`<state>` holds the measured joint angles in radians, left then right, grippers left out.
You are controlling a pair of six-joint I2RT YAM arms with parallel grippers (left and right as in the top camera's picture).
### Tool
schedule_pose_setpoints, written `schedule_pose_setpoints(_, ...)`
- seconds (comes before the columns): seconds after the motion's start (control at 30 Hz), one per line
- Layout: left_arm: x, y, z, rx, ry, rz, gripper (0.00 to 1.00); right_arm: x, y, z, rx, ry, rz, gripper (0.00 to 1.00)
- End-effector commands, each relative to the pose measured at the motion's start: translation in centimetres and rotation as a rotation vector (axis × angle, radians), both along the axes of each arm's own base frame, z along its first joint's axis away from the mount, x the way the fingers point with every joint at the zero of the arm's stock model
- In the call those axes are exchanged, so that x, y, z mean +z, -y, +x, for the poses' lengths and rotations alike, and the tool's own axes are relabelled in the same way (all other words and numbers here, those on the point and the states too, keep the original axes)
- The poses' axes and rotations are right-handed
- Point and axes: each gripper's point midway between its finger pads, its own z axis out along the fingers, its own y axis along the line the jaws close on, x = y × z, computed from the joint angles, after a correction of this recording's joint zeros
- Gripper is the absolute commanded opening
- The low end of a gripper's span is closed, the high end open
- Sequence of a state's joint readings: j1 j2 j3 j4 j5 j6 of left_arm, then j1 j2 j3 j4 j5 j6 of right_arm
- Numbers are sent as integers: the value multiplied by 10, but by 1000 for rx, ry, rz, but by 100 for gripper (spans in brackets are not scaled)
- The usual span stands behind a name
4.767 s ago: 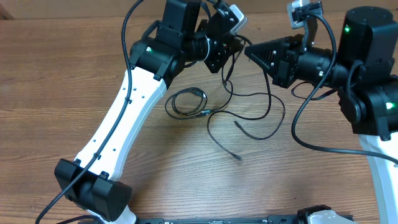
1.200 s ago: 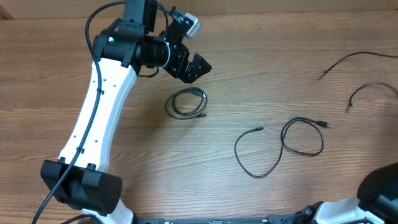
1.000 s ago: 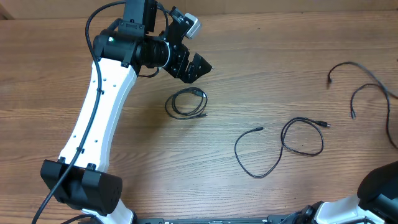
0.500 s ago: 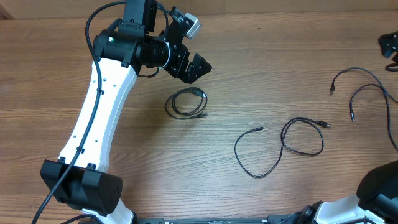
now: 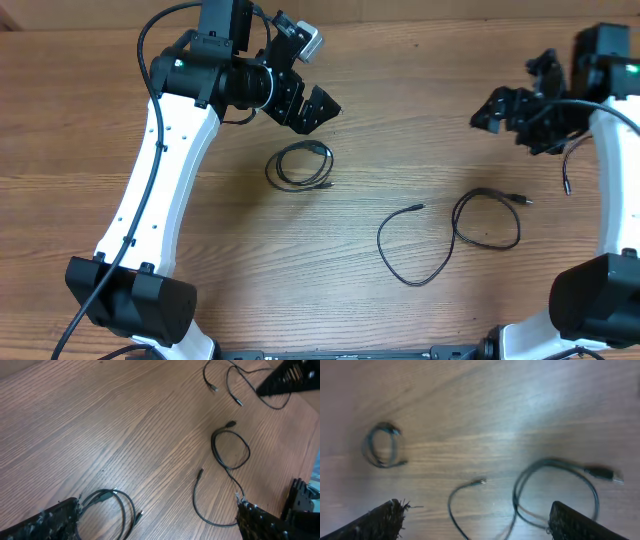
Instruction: Untangle cables
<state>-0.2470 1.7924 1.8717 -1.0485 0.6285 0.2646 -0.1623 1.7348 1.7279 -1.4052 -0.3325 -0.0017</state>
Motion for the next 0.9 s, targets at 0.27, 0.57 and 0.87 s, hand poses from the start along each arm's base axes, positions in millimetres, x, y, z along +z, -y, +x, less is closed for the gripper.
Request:
schedule_pose_setpoints(0.27, -5, -3, 5, 16, -5, 16, 100, -58, -21, -44, -76, -255, -122, 90)
schedule_pose_setpoints(0.57, -6, -5, 6, 25, -3, 28, 100, -132, -45, -85, -69, -399, -139, 83)
schedule_pose_setpoints(0.87, -6, -5, 7, 27, -3, 31, 100, -172, -45, -108, -129, -447, -138, 79)
